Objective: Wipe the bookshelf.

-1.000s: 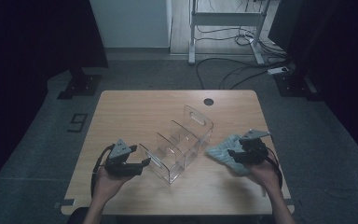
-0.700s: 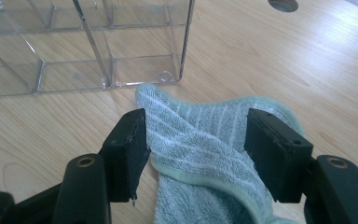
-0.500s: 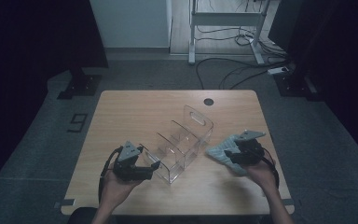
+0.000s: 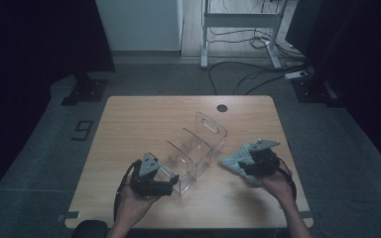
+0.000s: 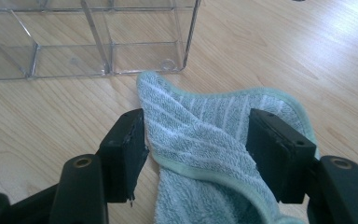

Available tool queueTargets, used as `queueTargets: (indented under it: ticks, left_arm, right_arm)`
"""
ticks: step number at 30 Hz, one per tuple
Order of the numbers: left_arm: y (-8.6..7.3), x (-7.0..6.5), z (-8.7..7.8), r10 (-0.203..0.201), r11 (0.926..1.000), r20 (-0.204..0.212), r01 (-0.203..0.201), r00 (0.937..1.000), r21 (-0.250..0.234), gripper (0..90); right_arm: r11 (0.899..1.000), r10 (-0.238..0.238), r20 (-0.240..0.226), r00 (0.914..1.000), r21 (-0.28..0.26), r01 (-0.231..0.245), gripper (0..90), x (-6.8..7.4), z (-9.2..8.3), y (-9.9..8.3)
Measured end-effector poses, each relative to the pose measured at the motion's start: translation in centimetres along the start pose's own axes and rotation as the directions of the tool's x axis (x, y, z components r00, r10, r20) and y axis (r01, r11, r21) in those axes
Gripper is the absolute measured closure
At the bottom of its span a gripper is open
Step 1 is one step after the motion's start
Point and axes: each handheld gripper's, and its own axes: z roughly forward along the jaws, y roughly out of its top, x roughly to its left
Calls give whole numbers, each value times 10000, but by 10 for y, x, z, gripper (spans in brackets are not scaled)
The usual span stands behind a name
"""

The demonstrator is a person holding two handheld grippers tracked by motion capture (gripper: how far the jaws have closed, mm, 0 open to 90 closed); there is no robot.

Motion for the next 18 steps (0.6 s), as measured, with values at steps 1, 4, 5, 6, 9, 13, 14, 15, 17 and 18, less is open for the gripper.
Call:
queueTargets:
  ticks: [1,4,5,6,9,13,14,15,17,18]
  left_arm:
    - [0,-2,1,60,10000,-106,-60,9999,31,75]
    - [1,-6,2,126,9999,-291,-124,9995,39,59]
    - [1,-9,3,178,9998,-491,-176,9986,49,56]
    - [1,-10,4,154,9999,-569,-151,9983,51,52]
    - [0,-11,6,172,9998,-825,-161,9964,137,59]
    - [-2,-7,9,125,9994,-980,-93,9951,321,83]
    - [-3,-4,10,54,9993,-920,-20,9957,365,101]
    - [-5,0,12,-78,9992,-939,113,9955,375,103]
    - [-6,2,12,-120,9993,-958,152,9953,331,128]
    - [-6,5,11,-213,9995,-994,237,9948,227,147]
  right_arm:
    - [10000,-9,-4,10000,5,9,369,0,0,0]
    - [10000,-31,-22,10000,43,31,369,0,1,0]
    - [10000,-44,-42,10000,71,44,369,0,1,0]
    - [10000,-47,-34,10000,66,48,369,0,1,0]
    - [9999,-62,-37,10000,96,62,368,1,1,-1]
    - [9999,-64,-42,10000,129,65,368,1,2,-1]
    - [9999,-80,-40,10000,125,81,368,1,2,-1]
    - [9999,-72,-38,10000,129,72,368,1,2,-1]
    - [9999,-73,-37,10000,133,73,368,0,1,-1]
    - [9999,-81,-32,10000,128,82,368,0,2,-1]
